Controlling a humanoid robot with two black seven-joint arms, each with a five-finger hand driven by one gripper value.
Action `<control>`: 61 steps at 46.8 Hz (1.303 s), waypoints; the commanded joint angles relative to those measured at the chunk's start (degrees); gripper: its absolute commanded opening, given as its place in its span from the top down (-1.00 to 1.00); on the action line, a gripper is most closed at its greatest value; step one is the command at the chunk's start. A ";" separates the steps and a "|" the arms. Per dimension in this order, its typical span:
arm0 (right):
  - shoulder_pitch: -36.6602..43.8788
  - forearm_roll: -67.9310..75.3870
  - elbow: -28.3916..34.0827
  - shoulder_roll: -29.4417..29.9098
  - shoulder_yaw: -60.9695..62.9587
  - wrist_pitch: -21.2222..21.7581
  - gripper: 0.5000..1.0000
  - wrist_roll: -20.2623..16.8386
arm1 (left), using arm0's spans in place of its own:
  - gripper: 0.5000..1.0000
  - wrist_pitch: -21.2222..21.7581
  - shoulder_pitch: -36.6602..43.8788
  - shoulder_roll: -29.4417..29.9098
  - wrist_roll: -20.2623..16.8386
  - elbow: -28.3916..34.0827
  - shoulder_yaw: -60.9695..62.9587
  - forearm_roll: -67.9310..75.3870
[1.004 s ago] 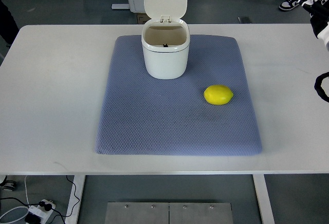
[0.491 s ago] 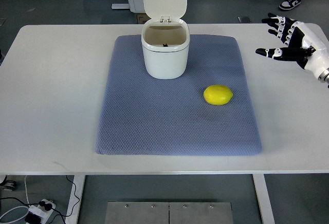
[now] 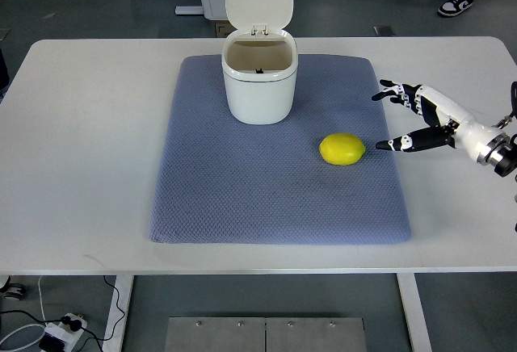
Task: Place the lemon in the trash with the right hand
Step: 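Reach the open right hand toward the yellow lemon on the mat, then close the right hand fingers around the yellow lemon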
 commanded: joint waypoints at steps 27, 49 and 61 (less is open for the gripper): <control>4.26 -0.40 -0.99 6.75 -11.21 -8.39 -0.99 -0.31 | -1.00 0.00 0.00 0.00 -0.01 0.00 0.00 0.00; 4.09 -0.40 -1.34 7.54 -12.88 -10.42 -0.72 -0.31 | -1.00 0.00 0.00 0.00 -0.01 0.00 0.00 0.00; 4.61 -0.32 -1.34 7.98 -12.88 -10.42 -0.68 -0.57 | -1.00 0.00 0.00 0.00 -0.01 0.00 0.00 0.00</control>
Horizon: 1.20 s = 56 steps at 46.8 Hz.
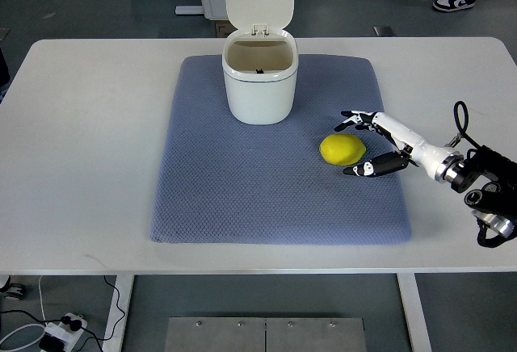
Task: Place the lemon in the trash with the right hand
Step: 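Close the right hand fingers around the yellow lemon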
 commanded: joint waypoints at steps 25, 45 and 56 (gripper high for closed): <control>0.51 -0.05 -0.18 0.54 -2.11 -0.79 0.59 0.26 | -1.00 0.00 0.00 0.00 0.01 0.00 0.00 0.00; 2.09 0.83 0.00 0.19 -1.93 -0.79 1.00 2.63 | -1.00 0.00 0.00 0.00 0.01 0.00 0.00 0.00; 2.79 1.53 -0.35 -4.12 -1.41 -0.44 1.00 2.92 | -1.00 0.00 0.00 0.00 0.01 0.00 0.00 0.00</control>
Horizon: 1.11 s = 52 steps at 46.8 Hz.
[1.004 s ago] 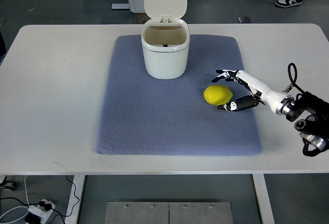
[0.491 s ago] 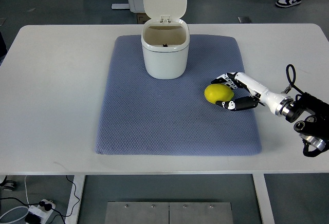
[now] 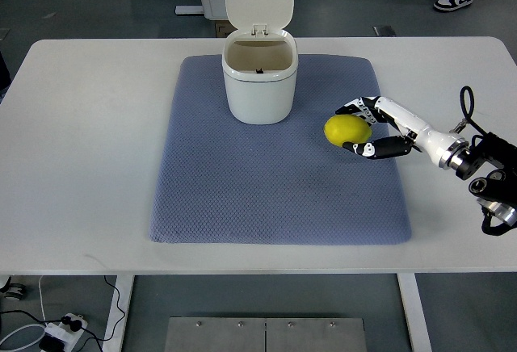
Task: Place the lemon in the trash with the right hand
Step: 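Close the right hand fingers around the yellow lemon, then lift the lemon with the right hand away from the mat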
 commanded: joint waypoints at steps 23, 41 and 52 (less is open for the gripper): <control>1.84 15.50 -20.61 -4.43 2.11 15.44 1.00 -0.04 | -1.00 0.00 -0.01 0.00 -0.01 -0.01 0.00 0.00; 2.20 15.85 -21.06 -2.94 3.86 15.70 1.00 -0.04 | -1.00 0.00 -0.01 0.00 -0.01 -0.01 0.00 0.00; 4.13 16.03 -19.65 -1.18 8.52 15.88 1.00 -0.04 | -1.00 0.00 -0.01 0.00 -0.01 -0.01 0.00 0.00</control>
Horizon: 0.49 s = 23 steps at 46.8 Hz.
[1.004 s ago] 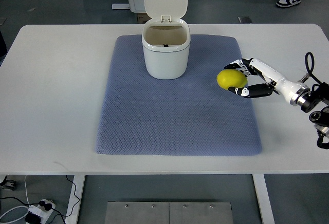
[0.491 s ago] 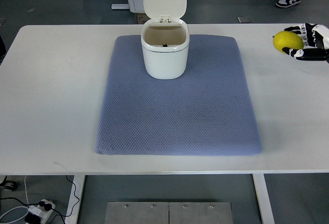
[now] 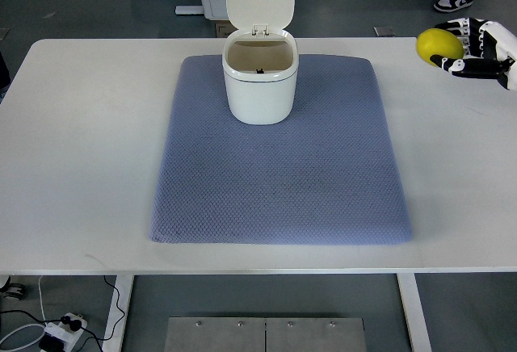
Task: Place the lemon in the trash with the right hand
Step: 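Lift the lemon with the right hand away from the mat, then carry the lemon over the open white trash bin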
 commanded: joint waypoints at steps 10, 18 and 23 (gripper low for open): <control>5.36 0.09 4.40 1.86 1.17 0.26 1.00 0.00 | -1.00 -0.01 0.00 0.00 0.00 0.00 0.00 0.00; 8.87 0.00 10.64 2.03 1.09 -0.09 1.00 -0.46 | -1.00 -0.01 0.00 0.00 0.00 0.00 0.00 0.00; 10.81 -0.09 11.88 2.47 0.91 -0.18 1.00 -1.87 | -1.00 -0.01 0.00 0.00 0.00 0.00 0.00 0.00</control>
